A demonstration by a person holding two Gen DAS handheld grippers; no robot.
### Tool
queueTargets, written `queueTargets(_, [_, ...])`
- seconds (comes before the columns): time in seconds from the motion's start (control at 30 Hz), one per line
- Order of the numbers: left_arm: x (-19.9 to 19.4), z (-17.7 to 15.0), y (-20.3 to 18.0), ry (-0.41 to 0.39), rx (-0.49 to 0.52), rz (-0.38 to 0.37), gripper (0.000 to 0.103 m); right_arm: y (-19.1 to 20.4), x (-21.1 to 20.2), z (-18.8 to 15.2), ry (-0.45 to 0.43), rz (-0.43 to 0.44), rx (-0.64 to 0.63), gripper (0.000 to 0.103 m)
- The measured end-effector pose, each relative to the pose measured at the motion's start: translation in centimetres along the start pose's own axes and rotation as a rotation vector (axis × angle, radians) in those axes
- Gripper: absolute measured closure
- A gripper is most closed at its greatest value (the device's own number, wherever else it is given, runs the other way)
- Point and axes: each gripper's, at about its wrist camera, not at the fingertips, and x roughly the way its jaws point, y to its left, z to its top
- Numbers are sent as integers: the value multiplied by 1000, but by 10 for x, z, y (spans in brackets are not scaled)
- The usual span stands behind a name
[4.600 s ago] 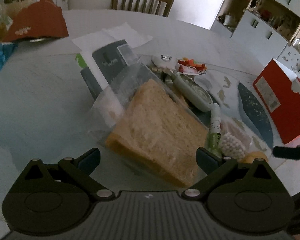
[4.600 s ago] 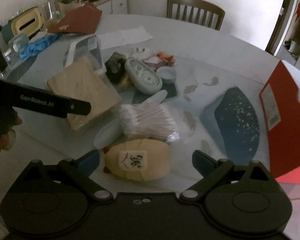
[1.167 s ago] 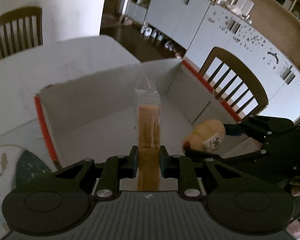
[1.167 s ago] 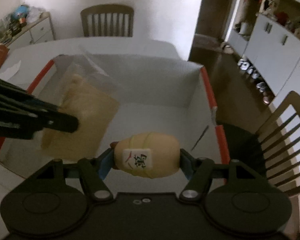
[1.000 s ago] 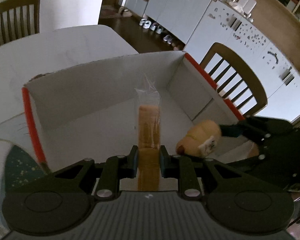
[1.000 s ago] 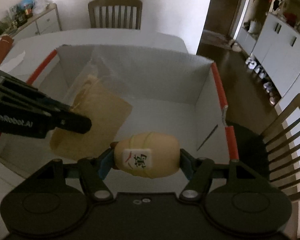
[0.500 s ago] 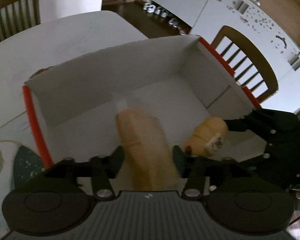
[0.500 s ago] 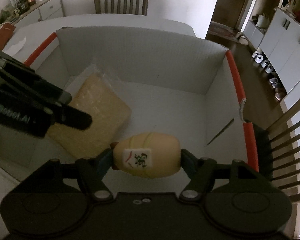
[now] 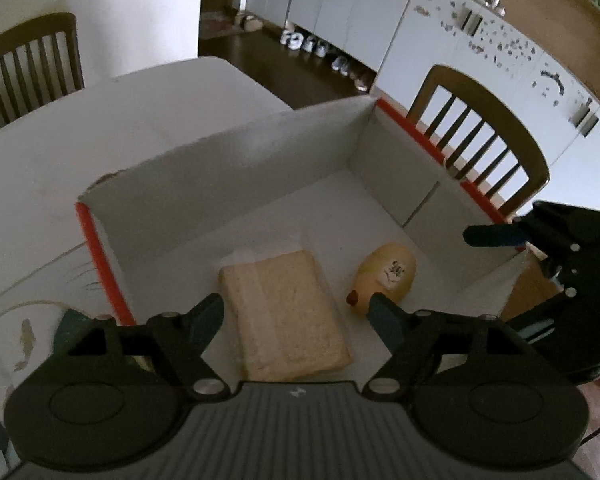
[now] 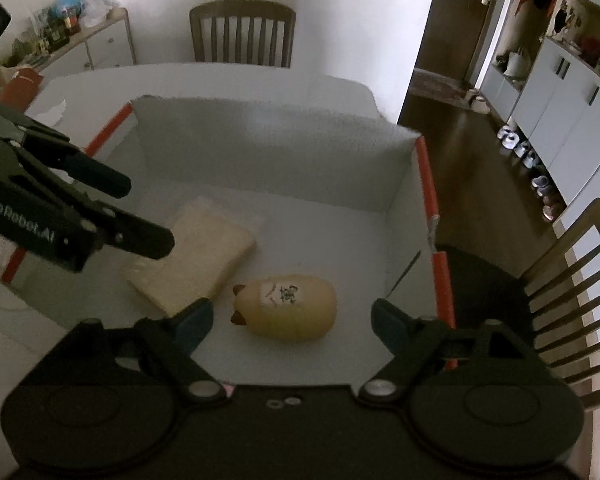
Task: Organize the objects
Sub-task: 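Withdraw both grippers from the box toward the remaining items on the table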
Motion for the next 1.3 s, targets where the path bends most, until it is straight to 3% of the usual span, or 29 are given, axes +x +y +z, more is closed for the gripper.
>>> queueTargets(0.57, [-84, -35, 6, -165, -23, -52, 24, 32, -61, 9, -127, 52, 26, 16])
queueTargets(0.73, [-106, -58, 19, -213, -14, 26, 24, 54, -63, 8, -141, 66, 46, 13])
queueTargets(1.03, [-141, -101, 71, -262, -99, 158, 24, 112, -64, 10, -153, 87, 61, 9])
queueTargets(1.3, [-170, -144, 123, -267, -162, 180, 20, 179, -55, 11, -124, 133, 28, 5])
